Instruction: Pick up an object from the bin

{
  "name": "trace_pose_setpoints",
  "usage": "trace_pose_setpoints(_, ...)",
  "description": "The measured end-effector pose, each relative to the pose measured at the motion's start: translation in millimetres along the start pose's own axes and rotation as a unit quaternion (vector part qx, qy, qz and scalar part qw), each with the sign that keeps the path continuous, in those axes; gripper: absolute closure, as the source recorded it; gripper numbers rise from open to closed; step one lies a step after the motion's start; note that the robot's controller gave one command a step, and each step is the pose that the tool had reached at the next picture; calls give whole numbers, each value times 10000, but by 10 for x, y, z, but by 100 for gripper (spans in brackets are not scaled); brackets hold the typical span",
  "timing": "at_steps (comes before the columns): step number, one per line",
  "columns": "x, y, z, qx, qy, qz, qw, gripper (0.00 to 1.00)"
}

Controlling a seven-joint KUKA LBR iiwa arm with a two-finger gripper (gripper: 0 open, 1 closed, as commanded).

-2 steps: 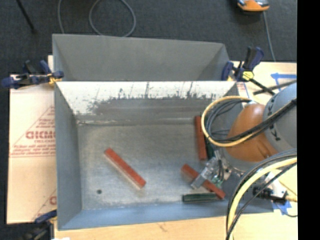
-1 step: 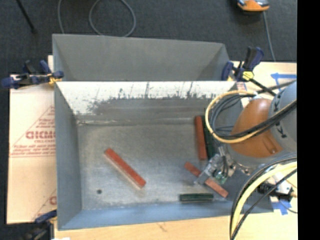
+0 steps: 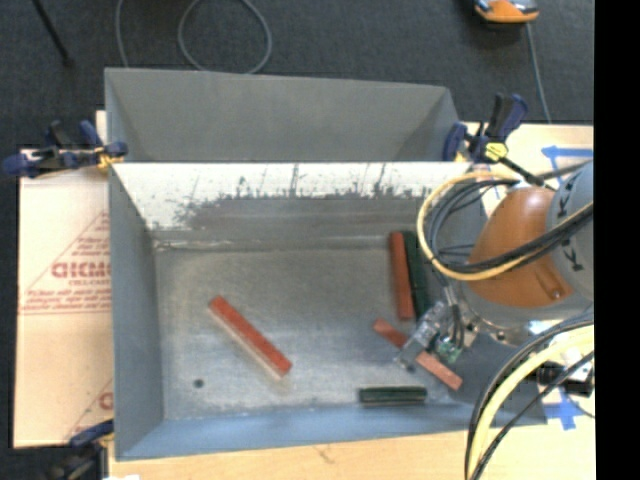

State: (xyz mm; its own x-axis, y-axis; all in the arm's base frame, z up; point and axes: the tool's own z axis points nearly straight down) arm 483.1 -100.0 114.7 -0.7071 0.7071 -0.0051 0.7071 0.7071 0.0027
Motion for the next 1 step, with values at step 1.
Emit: trace_pose_setpoints(1,-28,6,-709,-10,-15,-31,10000,100)
